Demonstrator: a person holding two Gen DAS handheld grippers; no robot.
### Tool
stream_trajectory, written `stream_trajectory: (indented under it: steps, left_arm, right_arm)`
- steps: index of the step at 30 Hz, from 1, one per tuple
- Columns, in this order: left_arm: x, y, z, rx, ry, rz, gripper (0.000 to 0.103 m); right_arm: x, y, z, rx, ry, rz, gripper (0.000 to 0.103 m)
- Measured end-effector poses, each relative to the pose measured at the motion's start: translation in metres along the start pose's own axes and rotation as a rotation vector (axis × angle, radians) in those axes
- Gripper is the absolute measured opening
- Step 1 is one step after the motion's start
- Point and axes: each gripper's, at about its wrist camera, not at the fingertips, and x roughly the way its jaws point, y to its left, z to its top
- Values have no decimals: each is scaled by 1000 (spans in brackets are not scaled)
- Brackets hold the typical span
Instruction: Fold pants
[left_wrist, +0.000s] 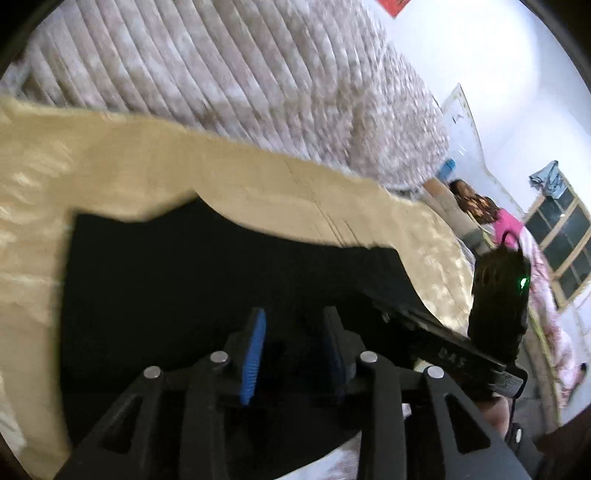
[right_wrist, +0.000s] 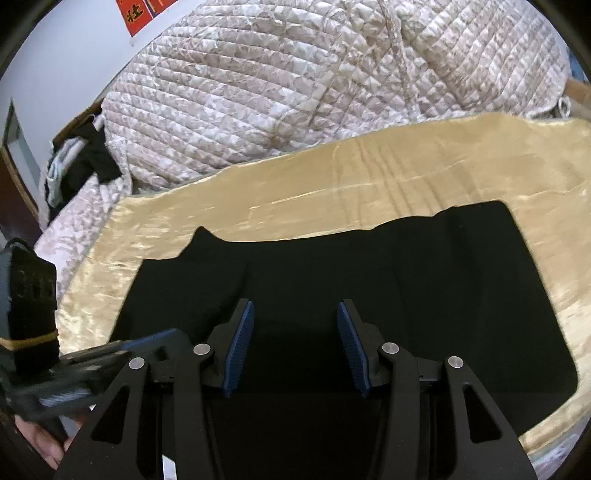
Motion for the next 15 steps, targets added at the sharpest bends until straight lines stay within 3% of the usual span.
stream_trajectory:
  steps: [5,8,11,15]
  left_arm:
    - [-29,52,11,-11,-60,241,36]
    - [-34,82,2,-78,-52,276,36]
    - [-30,95,-8,-115,-35,282,36]
    - [-20,87,-11,-63,-28,298,36]
  right_arm:
    - [15,10,-5,20,67,152,48]
    - [31,18,-10,23,138,205,48]
    - [35,24,-12,21,151,224,48]
    - [43,26,-12,73,178,301,48]
